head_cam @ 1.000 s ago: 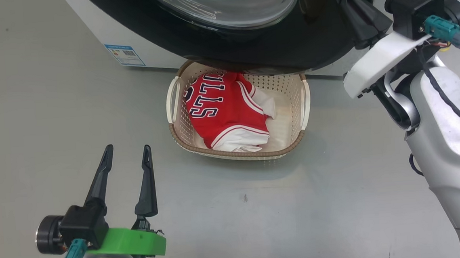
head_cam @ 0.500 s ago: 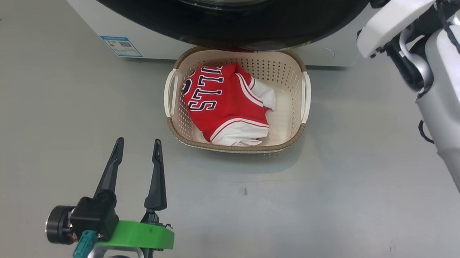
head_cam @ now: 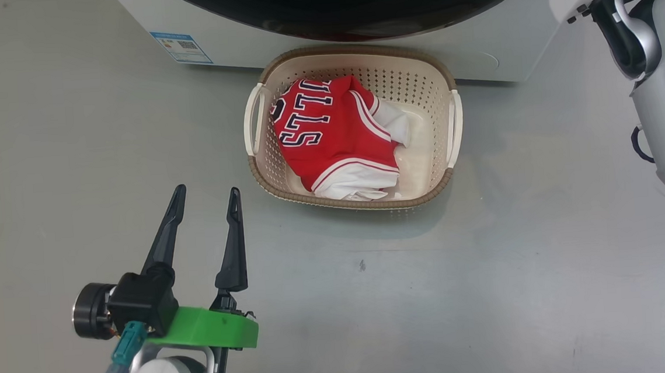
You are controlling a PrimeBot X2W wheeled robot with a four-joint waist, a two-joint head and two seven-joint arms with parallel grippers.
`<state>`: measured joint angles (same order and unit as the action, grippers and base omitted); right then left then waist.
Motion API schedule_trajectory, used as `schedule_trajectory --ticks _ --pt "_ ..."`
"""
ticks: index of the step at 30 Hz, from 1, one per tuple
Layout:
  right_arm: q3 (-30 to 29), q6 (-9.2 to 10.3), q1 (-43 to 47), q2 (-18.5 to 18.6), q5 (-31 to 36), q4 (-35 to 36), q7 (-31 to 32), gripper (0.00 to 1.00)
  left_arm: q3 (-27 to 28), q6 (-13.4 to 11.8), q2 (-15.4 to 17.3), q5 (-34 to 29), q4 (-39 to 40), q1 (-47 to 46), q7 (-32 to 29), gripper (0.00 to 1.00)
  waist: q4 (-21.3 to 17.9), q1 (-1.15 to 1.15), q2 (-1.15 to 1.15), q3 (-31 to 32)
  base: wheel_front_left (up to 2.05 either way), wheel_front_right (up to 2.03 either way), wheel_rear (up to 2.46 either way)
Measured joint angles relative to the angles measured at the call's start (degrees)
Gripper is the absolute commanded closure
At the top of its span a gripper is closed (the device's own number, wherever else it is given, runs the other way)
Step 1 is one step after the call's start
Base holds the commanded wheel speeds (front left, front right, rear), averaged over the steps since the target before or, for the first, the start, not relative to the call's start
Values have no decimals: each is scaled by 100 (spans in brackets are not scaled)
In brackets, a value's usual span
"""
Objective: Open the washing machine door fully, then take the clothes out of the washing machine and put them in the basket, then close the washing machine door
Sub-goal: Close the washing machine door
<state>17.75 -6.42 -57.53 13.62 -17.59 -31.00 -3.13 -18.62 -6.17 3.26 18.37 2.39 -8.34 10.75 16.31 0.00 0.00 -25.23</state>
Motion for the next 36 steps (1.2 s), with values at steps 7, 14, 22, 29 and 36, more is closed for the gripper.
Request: schedule_trajectory --ticks 7,14,22,29,36 --pt "-38 -1 -131 18 0 -296 -147 100 -14 0 -18 2 -62 -32 41 0 41 0 0 -17 0 0 0" --pt "62 -9 -237 23 21 -572 -300 100 -30 0 -29 10 -155 -95 74 0 70 0 0 -18 0 0 0" --pt "220 -25 -220 0 26 -782 -534 100 -15 0 -36 20 -211 -107 109 0 42 0 0 29 0 0 0" --pt "348 -56 156 -74 -67 -840 -859 100 40 -1 -36 19 -345 -107 144 0 -98 0 0 151 0 0 0" --pt "348 -56 828 -131 -289 -789 -1015 100 148 -1 -4 18 -417 -103 149 0 -257 0 0 329 0 0 0"
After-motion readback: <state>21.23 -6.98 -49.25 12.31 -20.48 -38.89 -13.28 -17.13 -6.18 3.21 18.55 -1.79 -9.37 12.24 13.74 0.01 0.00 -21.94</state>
